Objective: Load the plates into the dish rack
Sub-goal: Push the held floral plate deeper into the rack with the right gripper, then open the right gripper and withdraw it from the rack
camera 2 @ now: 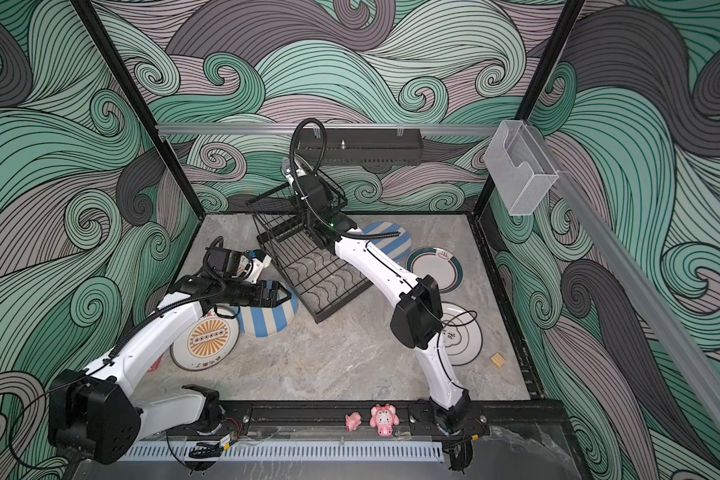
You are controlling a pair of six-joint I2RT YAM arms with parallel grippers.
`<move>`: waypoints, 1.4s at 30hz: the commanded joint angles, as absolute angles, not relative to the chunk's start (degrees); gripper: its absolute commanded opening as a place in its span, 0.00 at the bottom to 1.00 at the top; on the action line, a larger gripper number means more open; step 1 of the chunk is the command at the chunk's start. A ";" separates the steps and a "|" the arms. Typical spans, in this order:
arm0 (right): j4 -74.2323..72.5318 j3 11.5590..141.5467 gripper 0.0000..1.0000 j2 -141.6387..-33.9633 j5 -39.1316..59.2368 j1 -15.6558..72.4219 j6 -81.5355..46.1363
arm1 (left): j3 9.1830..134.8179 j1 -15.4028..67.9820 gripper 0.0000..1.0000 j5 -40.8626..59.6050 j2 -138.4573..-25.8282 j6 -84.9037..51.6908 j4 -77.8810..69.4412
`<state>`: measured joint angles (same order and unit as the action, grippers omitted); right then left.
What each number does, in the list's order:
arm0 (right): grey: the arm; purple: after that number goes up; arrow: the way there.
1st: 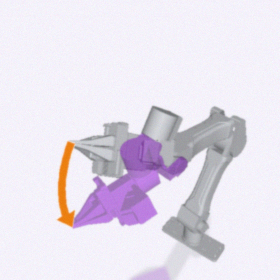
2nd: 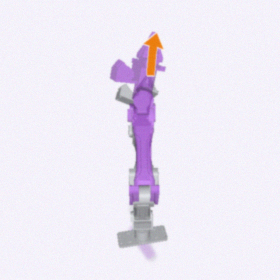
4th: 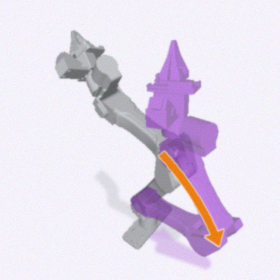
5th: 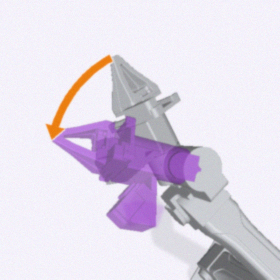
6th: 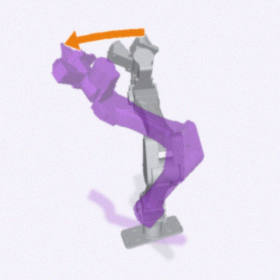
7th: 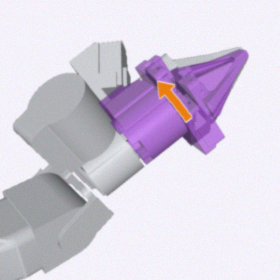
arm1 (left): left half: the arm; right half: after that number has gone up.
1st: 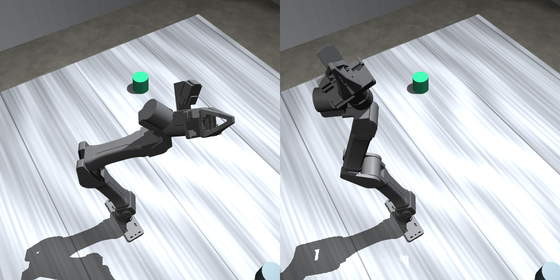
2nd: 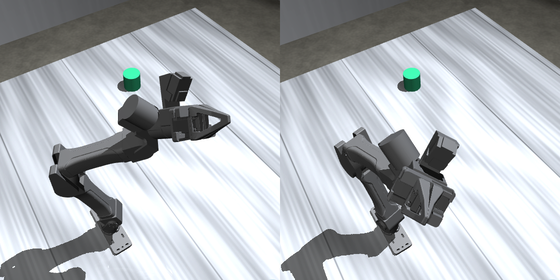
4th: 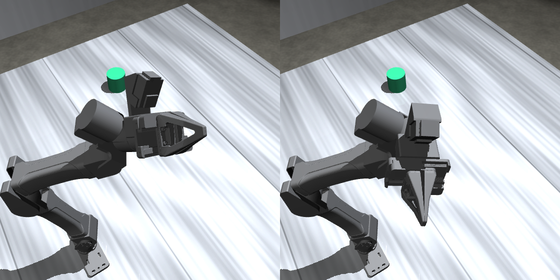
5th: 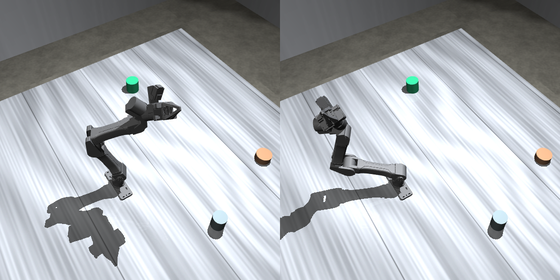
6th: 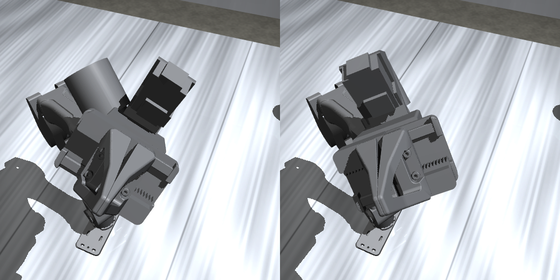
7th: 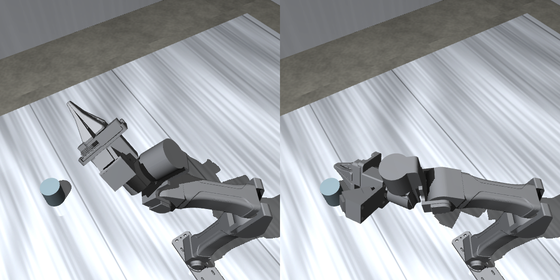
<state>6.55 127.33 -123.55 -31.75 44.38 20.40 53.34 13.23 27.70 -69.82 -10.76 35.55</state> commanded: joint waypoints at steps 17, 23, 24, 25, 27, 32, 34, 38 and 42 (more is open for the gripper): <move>7.87 135.05 0.00 -127.66 -31.20 43.33 17.23 | 54.23 12.76 0.99 27.42 -70.93 -9.99 37.21; 9.90 138.25 0.12 -129.94 -31.29 43.33 17.47 | 54.44 12.78 0.98 26.55 -70.77 -10.17 37.61; 10.06 138.51 0.14 -130.07 -31.28 43.33 17.34 | 54.42 12.79 0.99 26.52 -70.75 -10.14 37.61; 10.23 138.68 0.15 -130.19 -31.21 43.41 17.33 | 54.40 12.82 0.99 26.46 -70.75 -10.19 37.56; 10.46 138.78 0.23 -130.15 -31.11 43.46 17.45 | 54.56 12.80 0.99 26.24 -70.75 -10.19 37.69; 11.30 138.96 0.37 -129.23 -31.00 43.99 18.17 | 54.49 12.83 0.99 26.12 -70.41 -10.28 37.68; 11.75 138.96 0.39 -128.64 -31.17 44.12 18.46 | 54.49 12.82 0.99 26.10 -70.24 -10.28 37.65; 13.25 138.96 0.51 -127.26 -31.80 44.64 18.98 | 54.56 12.82 0.99 26.11 -69.82 -10.32 37.62; 15.55 138.89 0.59 -125.24 -32.08 45.26 19.08 | 54.54 12.78 0.99 26.19 -69.36 -10.51 37.33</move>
<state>13.89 137.23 -129.58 -31.09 44.62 18.96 53.34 13.23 26.74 -70.50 -10.74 36.40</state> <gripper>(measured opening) 0.583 0.986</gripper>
